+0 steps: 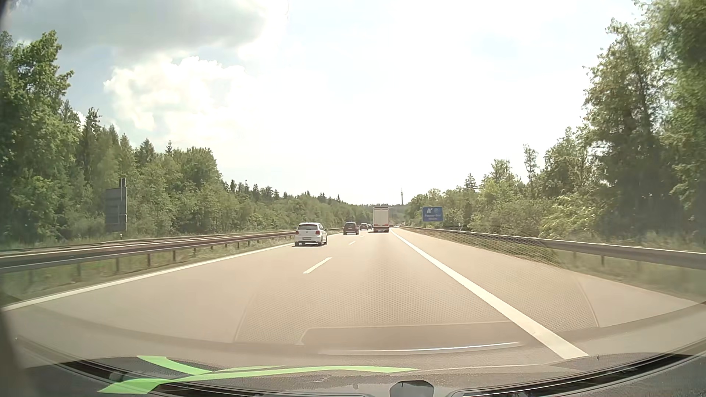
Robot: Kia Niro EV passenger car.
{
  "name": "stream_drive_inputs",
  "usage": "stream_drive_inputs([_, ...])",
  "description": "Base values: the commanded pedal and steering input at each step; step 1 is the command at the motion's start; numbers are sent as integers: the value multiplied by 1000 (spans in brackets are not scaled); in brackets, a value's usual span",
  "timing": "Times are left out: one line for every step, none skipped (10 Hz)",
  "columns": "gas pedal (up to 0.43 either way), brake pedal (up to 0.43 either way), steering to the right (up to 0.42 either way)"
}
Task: Follow the waypoints while adhering to traffic rules and regulations
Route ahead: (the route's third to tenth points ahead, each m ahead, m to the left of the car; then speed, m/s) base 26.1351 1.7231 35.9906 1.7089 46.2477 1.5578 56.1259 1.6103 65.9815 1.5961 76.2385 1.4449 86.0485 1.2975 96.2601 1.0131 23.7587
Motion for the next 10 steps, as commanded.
stream_drive_inputs([209,0,-3])
stream_drive_inputs([209,0,-2])
stream_drive_inputs([209,0,-3])
stream_drive_inputs([209,0,-3])
stream_drive_inputs([209,0,-3])
stream_drive_inputs([209,0,-3])
stream_drive_inputs([209,0,-3])
stream_drive_inputs([209,0,-3])
stream_drive_inputs([209,0,-3])
stream_drive_inputs([220,0,-3])
